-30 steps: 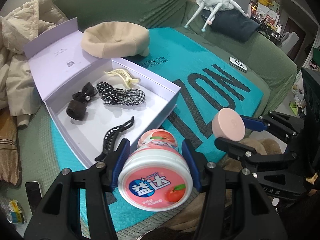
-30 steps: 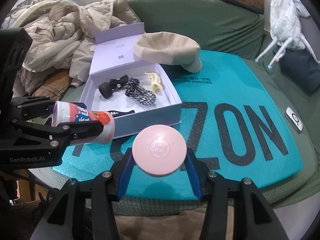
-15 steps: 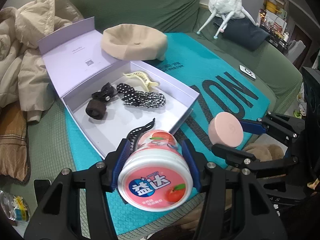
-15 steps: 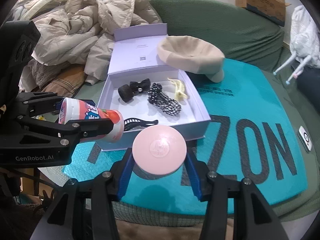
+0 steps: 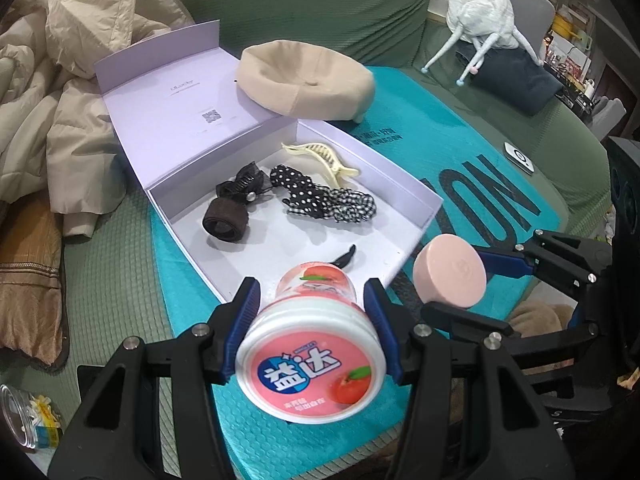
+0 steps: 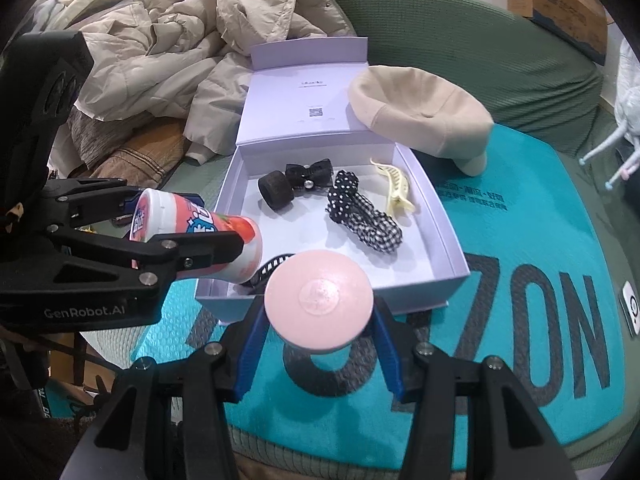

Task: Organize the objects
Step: 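Lift and carry the candy jar and compact over the lavender box with both tools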

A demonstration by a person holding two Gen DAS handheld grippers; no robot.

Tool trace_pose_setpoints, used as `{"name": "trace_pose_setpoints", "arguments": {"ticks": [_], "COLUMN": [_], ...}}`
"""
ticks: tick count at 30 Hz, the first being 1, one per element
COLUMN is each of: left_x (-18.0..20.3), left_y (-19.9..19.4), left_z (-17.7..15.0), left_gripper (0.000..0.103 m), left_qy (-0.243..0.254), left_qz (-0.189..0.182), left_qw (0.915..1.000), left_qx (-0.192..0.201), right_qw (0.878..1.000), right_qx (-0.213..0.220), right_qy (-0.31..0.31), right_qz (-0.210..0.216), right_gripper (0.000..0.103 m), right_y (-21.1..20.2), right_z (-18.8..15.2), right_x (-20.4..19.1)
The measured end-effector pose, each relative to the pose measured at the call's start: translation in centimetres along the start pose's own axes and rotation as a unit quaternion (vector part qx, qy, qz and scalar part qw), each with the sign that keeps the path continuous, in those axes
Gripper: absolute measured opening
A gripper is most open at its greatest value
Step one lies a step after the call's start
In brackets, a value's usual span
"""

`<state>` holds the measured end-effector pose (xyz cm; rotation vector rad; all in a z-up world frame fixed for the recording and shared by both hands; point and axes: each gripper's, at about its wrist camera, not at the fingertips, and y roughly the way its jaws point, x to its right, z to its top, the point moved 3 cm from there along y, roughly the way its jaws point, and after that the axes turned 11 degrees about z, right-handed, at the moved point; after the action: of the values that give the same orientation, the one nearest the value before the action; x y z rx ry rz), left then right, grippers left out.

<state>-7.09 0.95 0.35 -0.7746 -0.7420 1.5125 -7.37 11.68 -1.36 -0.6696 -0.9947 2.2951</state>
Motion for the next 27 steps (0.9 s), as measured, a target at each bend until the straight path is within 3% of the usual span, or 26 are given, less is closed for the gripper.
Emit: {"name": "trace_pose_setpoints", "arguments": {"ticks": [27], "left_x": [-3.4], "left_y": [5.3], "left_z": [4.4], "left_gripper": [0.052], "left_qy": [0.003], "left_qz": [0.01], "left_qw": [0.9999], "left_qx": [-0.001], "right_qw": [1.0], "right_qx": [-0.01], "right_qy": [-0.014], "right_qz": [0.02], "right_gripper": [0.052], "right_y": [5.1], "right_z": [5.6], "right_x": [2.4]}}
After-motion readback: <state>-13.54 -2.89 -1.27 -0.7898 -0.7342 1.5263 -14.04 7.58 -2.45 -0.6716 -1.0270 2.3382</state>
